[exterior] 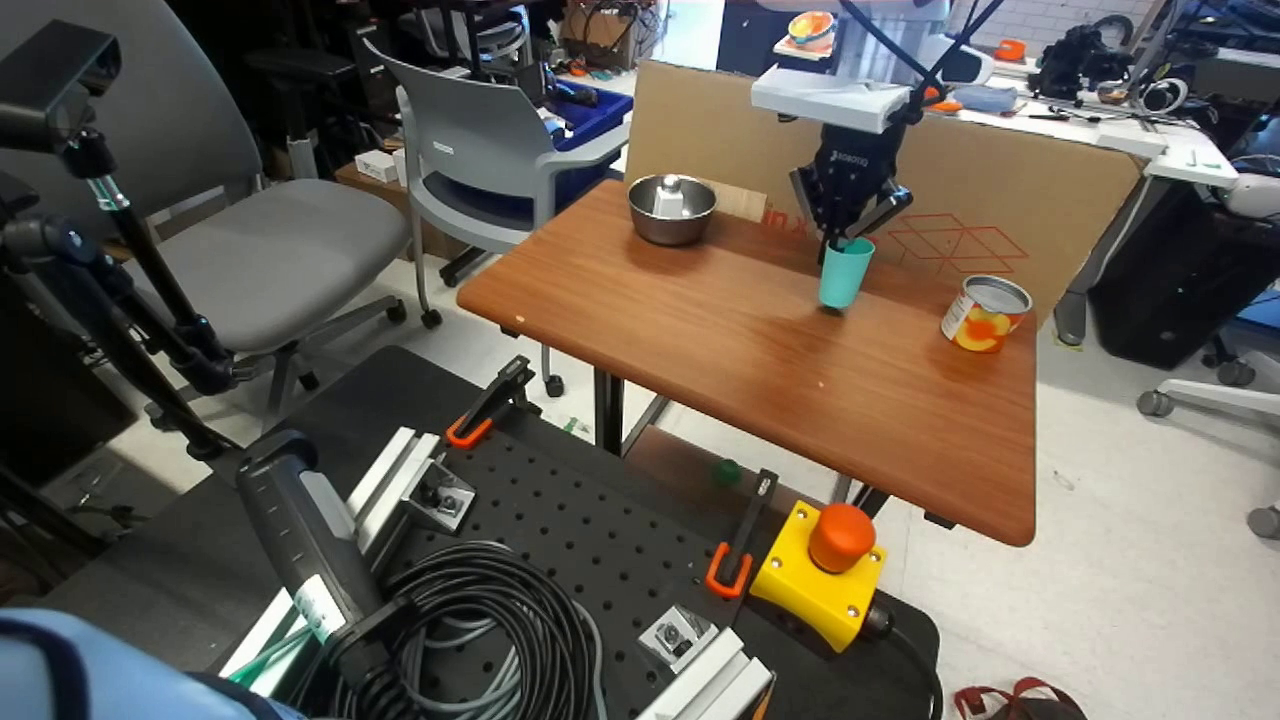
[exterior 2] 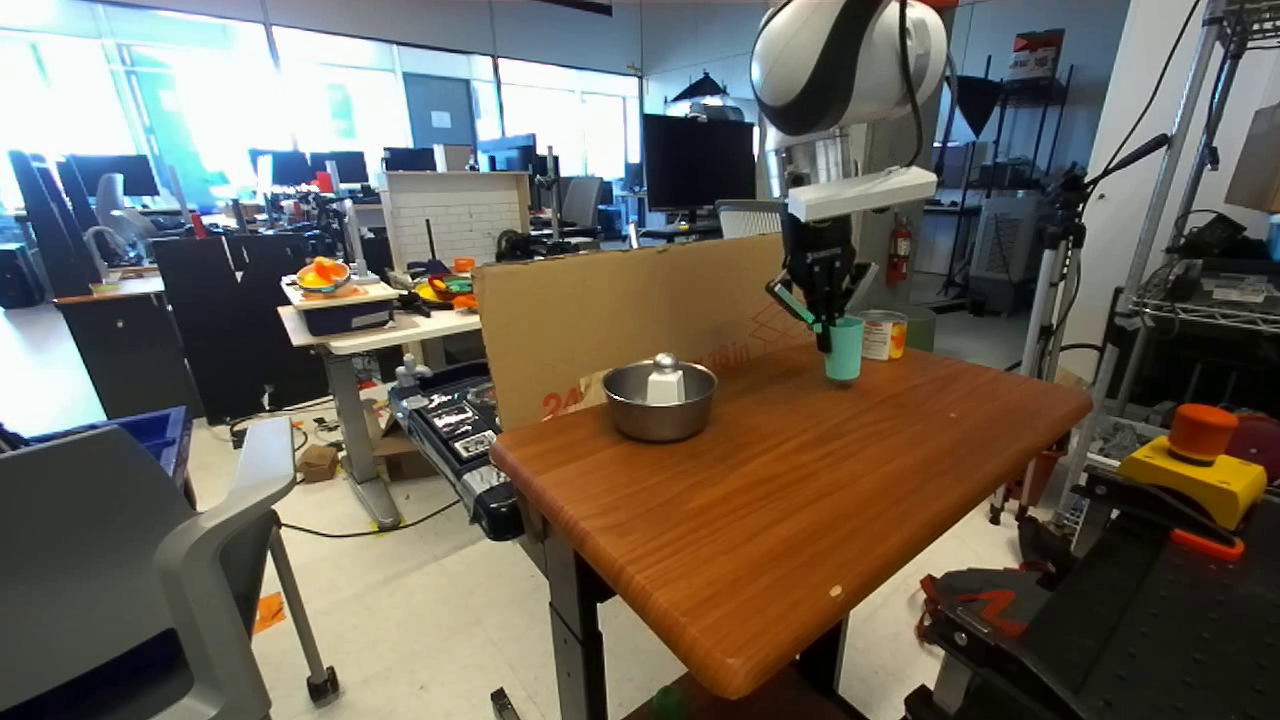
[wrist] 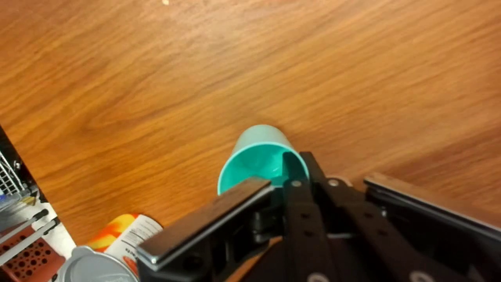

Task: Move the blue cup closer to you

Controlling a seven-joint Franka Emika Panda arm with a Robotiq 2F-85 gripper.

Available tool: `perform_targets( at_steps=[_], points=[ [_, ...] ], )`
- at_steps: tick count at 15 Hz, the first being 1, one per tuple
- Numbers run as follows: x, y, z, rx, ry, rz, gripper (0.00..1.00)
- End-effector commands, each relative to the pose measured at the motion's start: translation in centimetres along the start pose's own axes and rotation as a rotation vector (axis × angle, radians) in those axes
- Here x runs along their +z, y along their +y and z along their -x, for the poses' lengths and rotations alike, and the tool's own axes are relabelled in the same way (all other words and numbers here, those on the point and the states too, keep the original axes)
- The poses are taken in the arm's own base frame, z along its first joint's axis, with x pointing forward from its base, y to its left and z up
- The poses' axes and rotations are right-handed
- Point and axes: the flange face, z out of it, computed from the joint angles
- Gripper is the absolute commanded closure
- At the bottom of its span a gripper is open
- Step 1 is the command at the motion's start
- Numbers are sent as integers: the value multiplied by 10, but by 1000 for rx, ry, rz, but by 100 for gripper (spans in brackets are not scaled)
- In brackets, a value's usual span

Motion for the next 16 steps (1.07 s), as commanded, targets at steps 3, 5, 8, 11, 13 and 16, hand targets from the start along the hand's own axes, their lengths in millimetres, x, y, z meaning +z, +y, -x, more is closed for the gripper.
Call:
perform_targets(
  at_steps=[3, 5, 8, 11, 13, 16],
  points=[
    [24, 31, 68, 20, 73, -79, 99],
    [28, 40, 91, 33, 108, -120, 99],
    [31, 55, 128, 54, 129, -169, 99],
    [33, 66, 152, 66, 96, -215, 99],
    [34, 71, 161, 74, 72, -240, 99],
    [36, 77, 165, 101, 49, -259, 71]
  ],
)
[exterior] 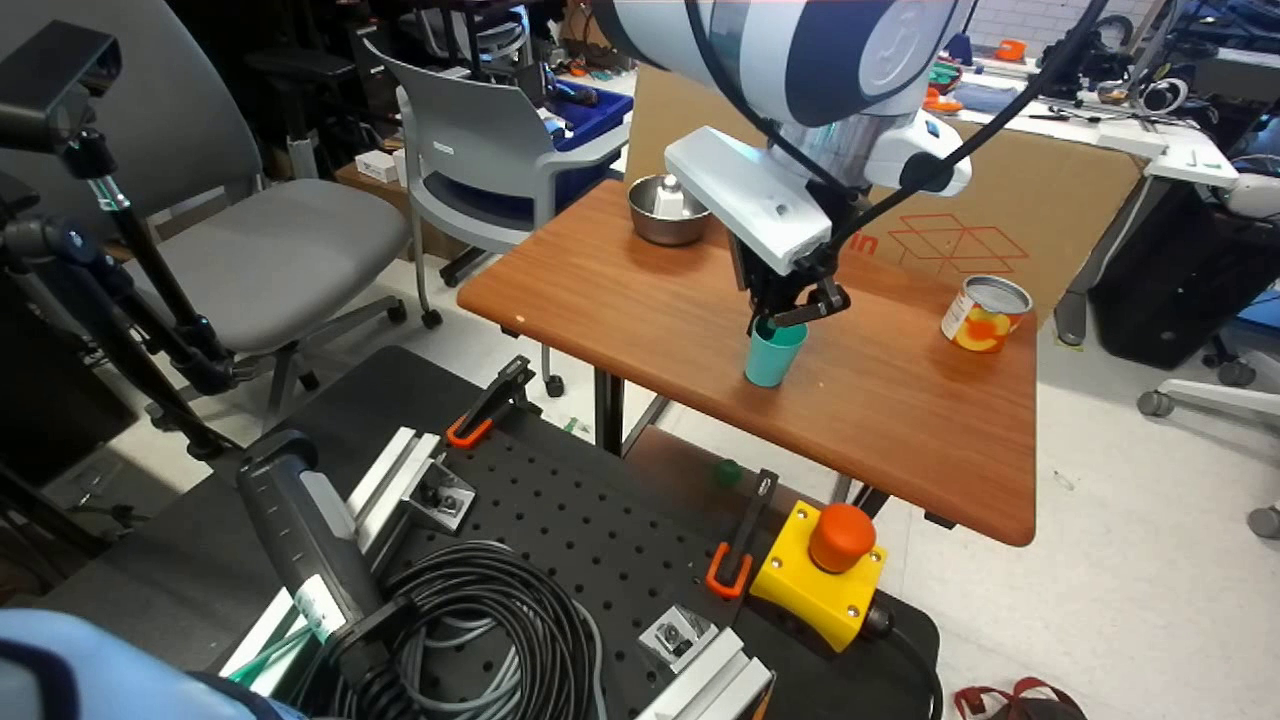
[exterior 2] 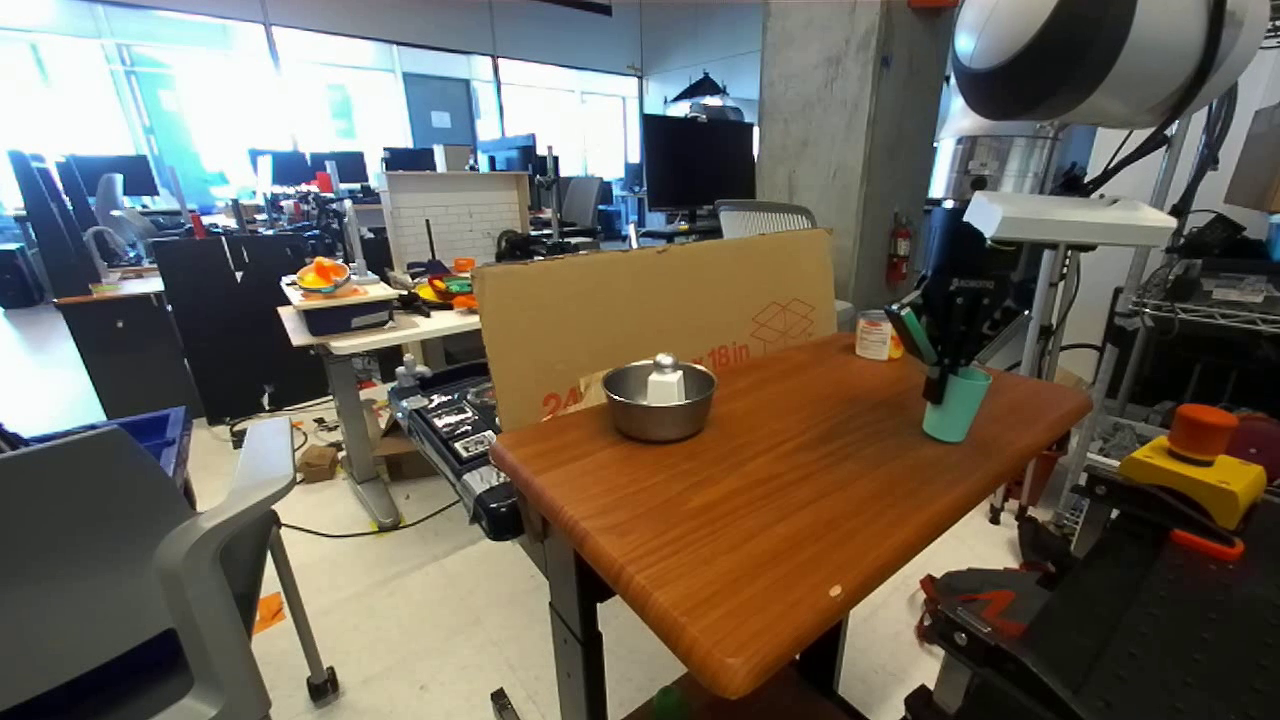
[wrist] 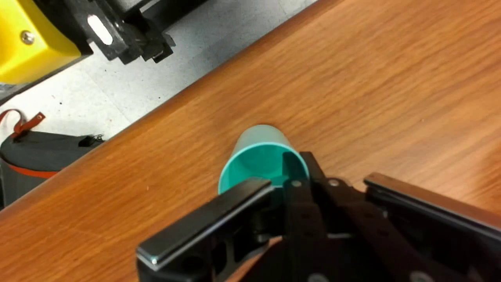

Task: Move the blue cup closer to you

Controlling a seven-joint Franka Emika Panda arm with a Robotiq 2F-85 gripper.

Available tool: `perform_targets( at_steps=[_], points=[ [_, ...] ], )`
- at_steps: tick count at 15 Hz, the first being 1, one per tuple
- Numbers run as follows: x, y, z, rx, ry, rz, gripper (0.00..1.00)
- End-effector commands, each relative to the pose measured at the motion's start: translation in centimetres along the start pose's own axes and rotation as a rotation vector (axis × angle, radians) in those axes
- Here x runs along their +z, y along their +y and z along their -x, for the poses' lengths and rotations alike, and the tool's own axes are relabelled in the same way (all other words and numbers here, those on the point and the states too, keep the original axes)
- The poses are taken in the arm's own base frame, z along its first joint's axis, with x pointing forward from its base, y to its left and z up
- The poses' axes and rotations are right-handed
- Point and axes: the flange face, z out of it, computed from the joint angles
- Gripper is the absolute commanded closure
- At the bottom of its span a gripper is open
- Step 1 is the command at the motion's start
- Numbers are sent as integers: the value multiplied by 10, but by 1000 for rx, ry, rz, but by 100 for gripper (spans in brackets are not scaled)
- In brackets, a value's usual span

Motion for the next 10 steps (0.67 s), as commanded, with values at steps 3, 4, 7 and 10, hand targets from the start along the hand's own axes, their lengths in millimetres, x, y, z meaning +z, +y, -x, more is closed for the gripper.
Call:
perform_targets(
  at_steps=[3, 4, 7, 10],
  points=[
    [5, 11, 10, 41, -20, -27, 57],
    [5, 11, 11, 39, -21, -20, 49],
    [-1, 8, 13, 23, -8, -14, 27],
    [-26, -2, 27, -51, 7, -1, 5]
  ],
)
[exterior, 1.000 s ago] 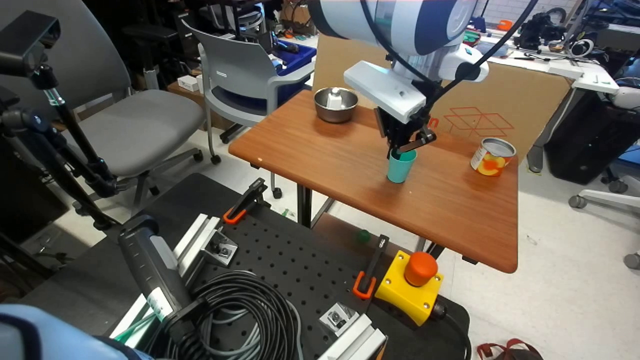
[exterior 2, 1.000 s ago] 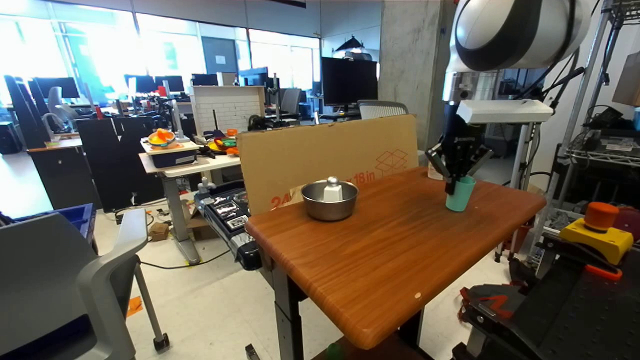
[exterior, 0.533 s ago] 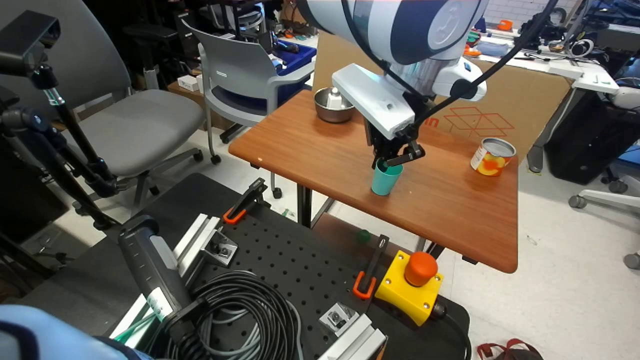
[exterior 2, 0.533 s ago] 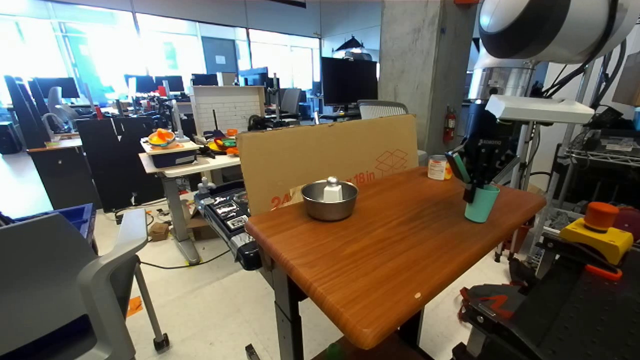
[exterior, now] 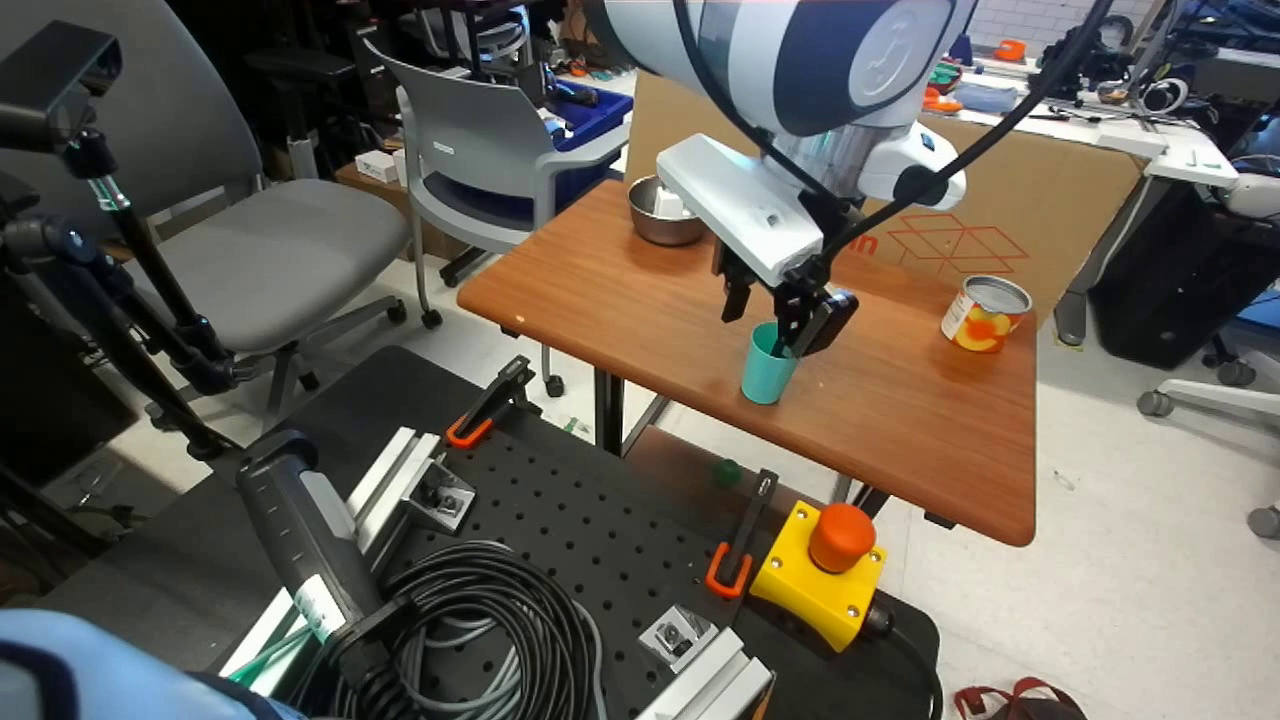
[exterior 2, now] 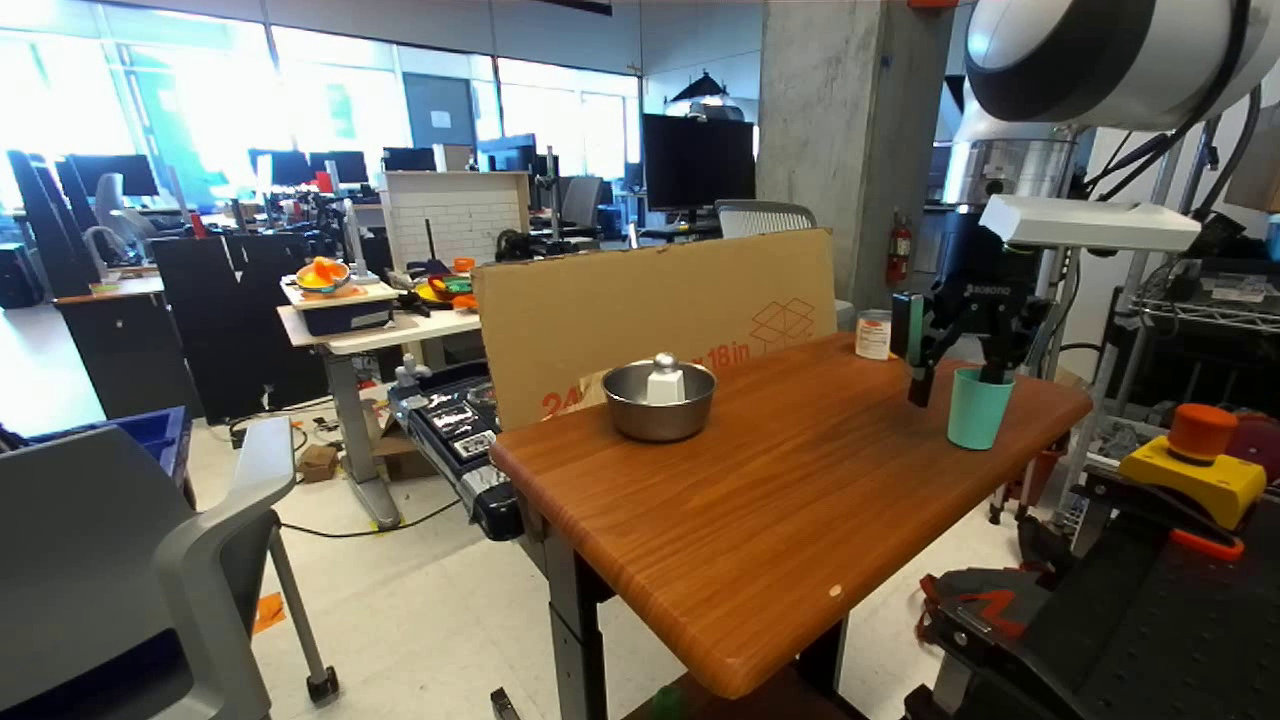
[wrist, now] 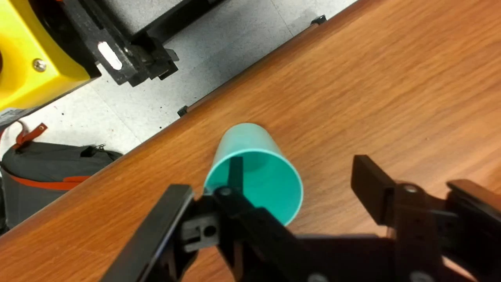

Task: Move the blue cup closer to you

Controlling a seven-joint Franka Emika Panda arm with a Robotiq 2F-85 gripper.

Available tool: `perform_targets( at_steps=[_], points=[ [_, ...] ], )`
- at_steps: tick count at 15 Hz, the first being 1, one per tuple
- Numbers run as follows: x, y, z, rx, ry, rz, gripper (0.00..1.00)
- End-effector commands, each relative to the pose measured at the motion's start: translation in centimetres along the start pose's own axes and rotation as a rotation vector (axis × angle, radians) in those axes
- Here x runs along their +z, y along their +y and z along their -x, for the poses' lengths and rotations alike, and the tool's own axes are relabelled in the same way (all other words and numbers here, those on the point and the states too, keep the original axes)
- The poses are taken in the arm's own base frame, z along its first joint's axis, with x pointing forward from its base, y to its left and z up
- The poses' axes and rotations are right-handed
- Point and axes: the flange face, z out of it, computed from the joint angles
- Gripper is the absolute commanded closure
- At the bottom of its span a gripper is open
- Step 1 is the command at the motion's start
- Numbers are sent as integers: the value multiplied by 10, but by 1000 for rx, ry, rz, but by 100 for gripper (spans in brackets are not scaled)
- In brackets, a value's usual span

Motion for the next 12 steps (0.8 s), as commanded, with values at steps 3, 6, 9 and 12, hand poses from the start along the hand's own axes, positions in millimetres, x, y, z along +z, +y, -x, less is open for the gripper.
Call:
perform_targets(
  at_steps=[3, 6, 9, 12],
  points=[
    [-66, -23, 36, -114, 84, -9, 0],
    [-110, -32, 53, -68, 87, -6, 0],
    [-110, -32, 43, -44, 85, 29, 0],
    [-120, -24, 48, -12, 94, 40, 0]
  ],
)
